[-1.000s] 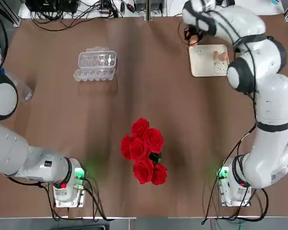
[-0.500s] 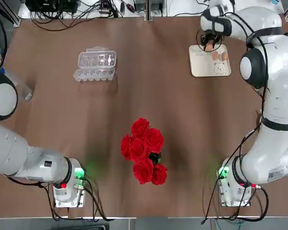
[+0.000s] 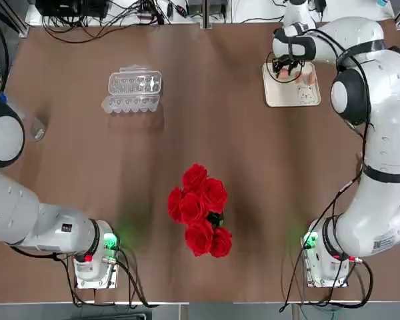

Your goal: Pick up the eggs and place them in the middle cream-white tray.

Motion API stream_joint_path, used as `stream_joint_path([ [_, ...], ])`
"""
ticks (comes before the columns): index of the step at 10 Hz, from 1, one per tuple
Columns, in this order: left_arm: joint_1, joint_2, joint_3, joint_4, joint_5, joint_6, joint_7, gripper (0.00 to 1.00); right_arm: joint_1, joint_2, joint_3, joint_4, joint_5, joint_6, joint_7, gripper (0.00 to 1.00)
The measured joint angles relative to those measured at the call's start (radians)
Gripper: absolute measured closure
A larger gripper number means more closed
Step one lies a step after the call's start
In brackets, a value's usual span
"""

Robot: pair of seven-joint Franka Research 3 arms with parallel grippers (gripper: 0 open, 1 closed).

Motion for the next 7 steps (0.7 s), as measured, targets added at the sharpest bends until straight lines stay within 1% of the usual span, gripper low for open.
stream_joint_path([
  [2,0.0,0.0,0.0,0.0,0.0,-0.002,0.0,0.0,0.008,0.0,0.0,-0.003,0.0,0.011,0.008,0.31],
  [4,0.002,0.0,0.002,0.003,0.0,-0.002,0.0,0.0,0.008,0.0,0.0,-0.004,-0.001,0.015,0.009,0.25],
  [5,0.004,0.0,0.004,0.006,0.0,-0.002,0.0,0.0,0.008,0.0,-0.001,-0.004,-0.001,0.015,0.01,0.24],
  [6,0.005,0.0,0.004,0.007,0.0,-0.002,0.0,0.0,0.008,0.0,-0.001,-0.004,-0.002,0.015,0.01,0.21],
  [7,0.005,0.0,0.004,0.007,0.0,-0.002,0.0,0.0,0.007,0.0,-0.002,-0.004,-0.004,0.015,0.01,0.15],
])
